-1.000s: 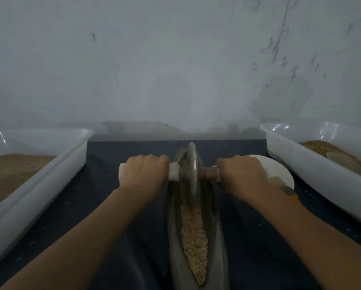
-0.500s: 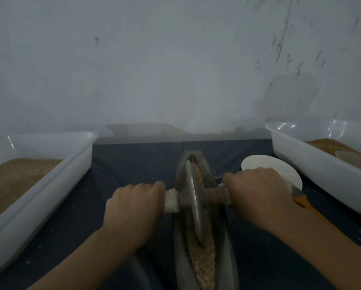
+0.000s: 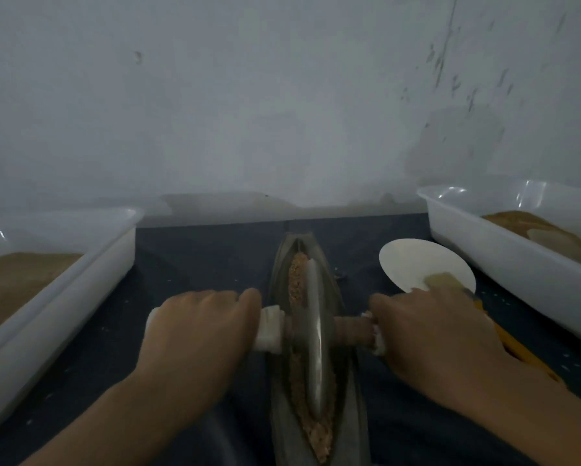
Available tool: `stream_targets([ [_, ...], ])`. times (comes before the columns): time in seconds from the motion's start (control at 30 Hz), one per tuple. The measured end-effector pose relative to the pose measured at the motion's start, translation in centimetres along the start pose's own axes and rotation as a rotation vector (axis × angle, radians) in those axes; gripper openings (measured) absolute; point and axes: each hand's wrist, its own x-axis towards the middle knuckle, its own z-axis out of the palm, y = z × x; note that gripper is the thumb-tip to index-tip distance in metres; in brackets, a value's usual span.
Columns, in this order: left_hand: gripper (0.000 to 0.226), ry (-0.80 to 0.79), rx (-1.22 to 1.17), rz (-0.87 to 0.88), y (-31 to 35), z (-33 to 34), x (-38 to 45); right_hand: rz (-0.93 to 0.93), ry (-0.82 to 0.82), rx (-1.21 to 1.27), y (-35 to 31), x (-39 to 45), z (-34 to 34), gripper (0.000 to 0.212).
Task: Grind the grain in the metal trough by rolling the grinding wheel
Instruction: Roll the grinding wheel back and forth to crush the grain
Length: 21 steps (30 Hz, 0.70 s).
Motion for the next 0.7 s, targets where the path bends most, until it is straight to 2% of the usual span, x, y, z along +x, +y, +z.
stream_targets([
  [0.1, 0.050, -0.072, 0.043, -0.067, -0.1, 0.5, 1.1, 0.047, -0.018, -0.022, 0.0, 1.6, -0.2, 0.032],
  [0.23, 0.025, -0.012, 0.112, -0.240, -0.8, 3.4, 4.8, 0.114, 0.018, -0.045, 0.7, 6.7, 1.3, 0.019],
  [0.33, 0.019, -0.019, 0.101, -0.262, -1.2, 4.2, 7.0, 0.149, 0.008, -0.010, 1.1, 8.9, 2.0, 0.014],
  [0.5, 0.028, -0.053, 0.071, -0.223, -0.4, 2.1, 4.1, 0.075, 0.025, -0.021, 0.6, 4.9, 1.1, 0.032],
  [0.6, 0.045, -0.061, 0.003, -0.104, 0.1, 0.4, 0.5, -0.035, 0.074, -0.001, -0.1, 0.9, -0.3, 0.048],
  [0.63, 0.051, -0.045, -0.002, -0.054, 0.1, -0.1, -0.4, -0.048, 0.090, 0.021, -0.3, 0.0, -0.7, 0.050],
  [0.7, 0.055, -0.050, -0.020, -0.061, 0.1, -0.4, -1.0, -0.038, 0.049, 0.028, -0.5, -0.7, -1.1, 0.047],
])
